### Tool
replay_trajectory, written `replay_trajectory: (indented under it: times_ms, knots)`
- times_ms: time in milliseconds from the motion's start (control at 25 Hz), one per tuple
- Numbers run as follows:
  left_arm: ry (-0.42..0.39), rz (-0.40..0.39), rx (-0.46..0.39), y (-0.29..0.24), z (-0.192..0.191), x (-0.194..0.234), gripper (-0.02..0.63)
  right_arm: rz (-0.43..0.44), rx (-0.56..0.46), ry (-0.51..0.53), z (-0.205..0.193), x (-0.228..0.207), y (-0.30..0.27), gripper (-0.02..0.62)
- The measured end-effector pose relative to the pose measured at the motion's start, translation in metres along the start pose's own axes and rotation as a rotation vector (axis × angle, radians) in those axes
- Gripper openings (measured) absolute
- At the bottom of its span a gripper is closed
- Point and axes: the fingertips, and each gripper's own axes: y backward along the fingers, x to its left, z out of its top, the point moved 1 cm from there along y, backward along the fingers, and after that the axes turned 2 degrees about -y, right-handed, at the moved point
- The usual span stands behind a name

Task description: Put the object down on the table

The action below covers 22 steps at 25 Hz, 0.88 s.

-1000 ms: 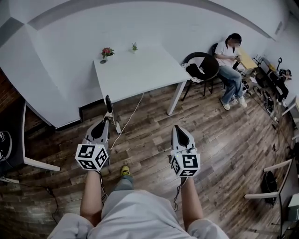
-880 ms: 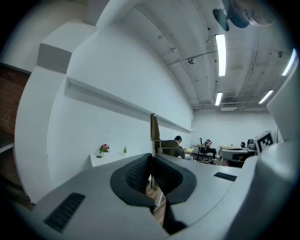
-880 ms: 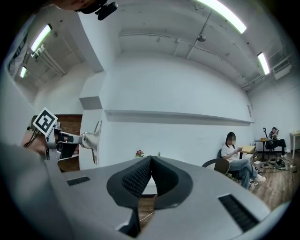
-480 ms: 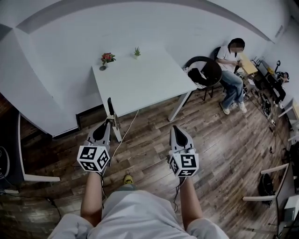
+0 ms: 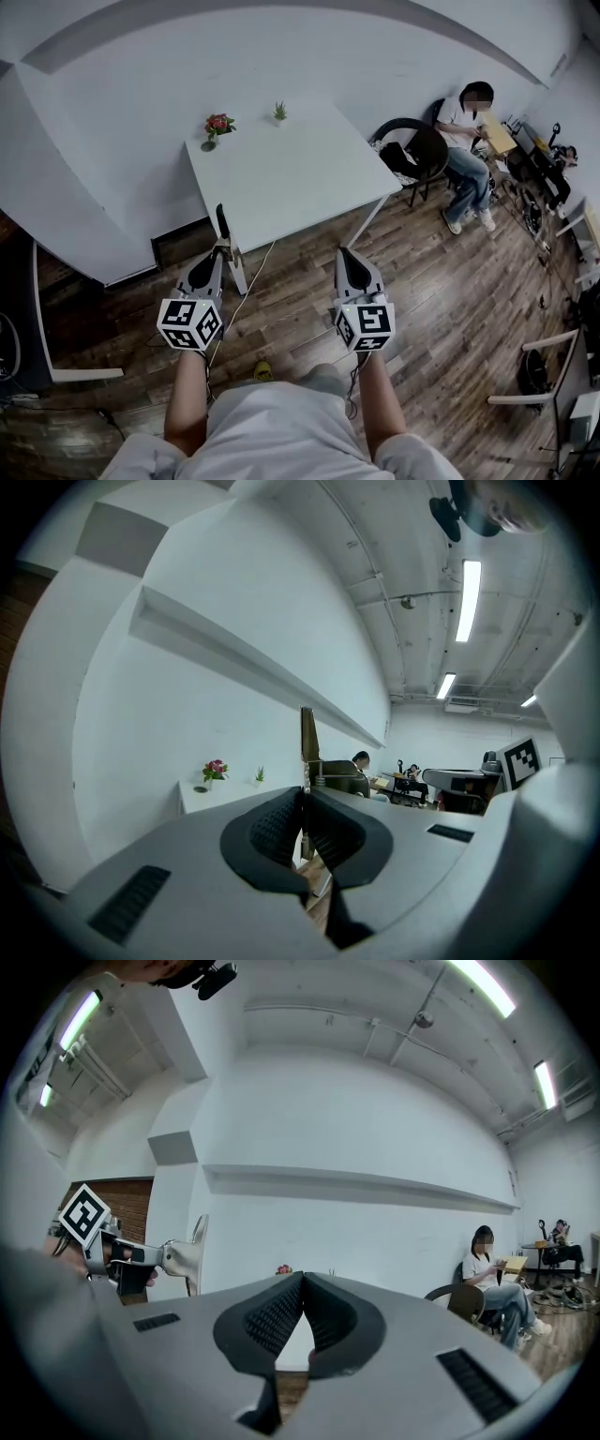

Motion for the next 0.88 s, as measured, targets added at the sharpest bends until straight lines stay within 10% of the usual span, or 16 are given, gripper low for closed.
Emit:
replay_trajectory:
  times_ms: [880]
  knots:
    - [-0.027,0.076,0.006,-0.168,0.008,0.0,0.02,0.079,-0.033,-0.049,-0.012,-0.129,-0.136,0.009]
